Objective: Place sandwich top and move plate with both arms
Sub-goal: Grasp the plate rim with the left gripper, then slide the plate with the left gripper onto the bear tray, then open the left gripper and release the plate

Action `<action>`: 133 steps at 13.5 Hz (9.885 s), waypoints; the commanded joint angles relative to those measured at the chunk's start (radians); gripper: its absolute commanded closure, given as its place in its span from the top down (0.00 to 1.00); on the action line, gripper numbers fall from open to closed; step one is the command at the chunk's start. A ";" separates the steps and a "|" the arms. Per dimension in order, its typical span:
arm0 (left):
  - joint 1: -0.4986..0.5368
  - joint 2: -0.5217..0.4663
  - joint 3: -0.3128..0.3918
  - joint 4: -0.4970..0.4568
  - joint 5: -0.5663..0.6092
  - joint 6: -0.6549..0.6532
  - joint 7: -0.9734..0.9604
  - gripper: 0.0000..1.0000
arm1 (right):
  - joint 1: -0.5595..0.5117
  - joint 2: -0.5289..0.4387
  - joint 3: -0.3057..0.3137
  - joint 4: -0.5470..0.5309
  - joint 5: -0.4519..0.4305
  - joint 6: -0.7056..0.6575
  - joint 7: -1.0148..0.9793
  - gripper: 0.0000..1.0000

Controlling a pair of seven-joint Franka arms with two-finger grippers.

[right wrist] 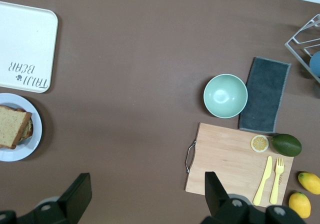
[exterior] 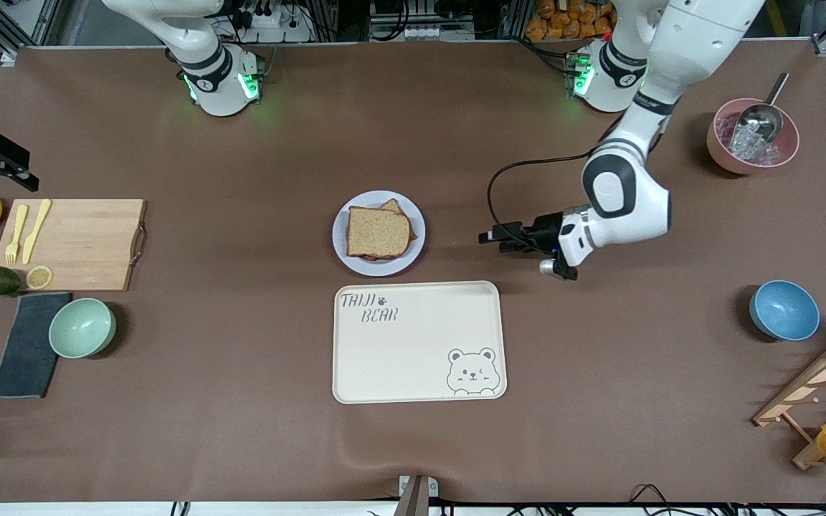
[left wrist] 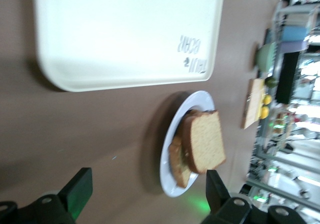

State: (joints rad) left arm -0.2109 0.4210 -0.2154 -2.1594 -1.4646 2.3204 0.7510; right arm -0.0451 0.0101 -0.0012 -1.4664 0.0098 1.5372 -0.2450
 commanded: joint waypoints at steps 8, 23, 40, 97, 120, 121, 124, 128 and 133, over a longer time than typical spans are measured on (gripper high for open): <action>-0.131 0.163 -0.001 0.059 -0.365 0.053 0.329 0.80 | -0.032 -0.024 0.038 -0.019 -0.007 0.018 0.024 1.00; -0.173 0.237 -0.039 0.118 -0.370 0.045 0.334 0.41 | -0.024 -0.019 0.040 -0.020 -0.014 0.012 0.174 1.00; -0.182 0.272 -0.052 0.158 -0.385 0.045 0.355 0.23 | -0.022 -0.012 0.040 -0.026 -0.010 0.009 0.176 1.00; 0.056 0.328 -0.052 0.481 -0.396 -0.065 0.197 0.00 | -0.025 0.002 0.040 -0.029 -0.008 0.006 0.174 1.00; 0.088 0.467 -0.048 0.500 -0.246 -0.067 0.228 1.00 | -0.032 0.010 0.040 -0.032 -0.005 0.006 0.167 1.00; 0.097 0.466 -0.048 0.504 -0.228 -0.067 0.228 1.00 | -0.032 0.010 0.040 -0.032 -0.005 0.006 0.167 1.00; 0.099 0.456 -0.048 0.507 -0.220 -0.067 0.203 1.00 | -0.033 0.011 0.038 -0.029 -0.005 0.006 0.167 1.00; 0.113 0.401 -0.027 0.509 -0.052 -0.065 0.040 1.00 | -0.035 0.013 0.037 -0.025 -0.016 0.012 0.164 1.00; 0.122 0.277 -0.012 0.504 0.188 -0.062 -0.222 1.00 | -0.056 0.034 0.035 -0.014 -0.021 0.026 0.162 1.00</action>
State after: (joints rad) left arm -0.0887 0.7580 -0.2336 -1.6234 -1.3260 2.2512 0.5881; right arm -0.0725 0.0312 0.0181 -1.4916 0.0046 1.5562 -0.0861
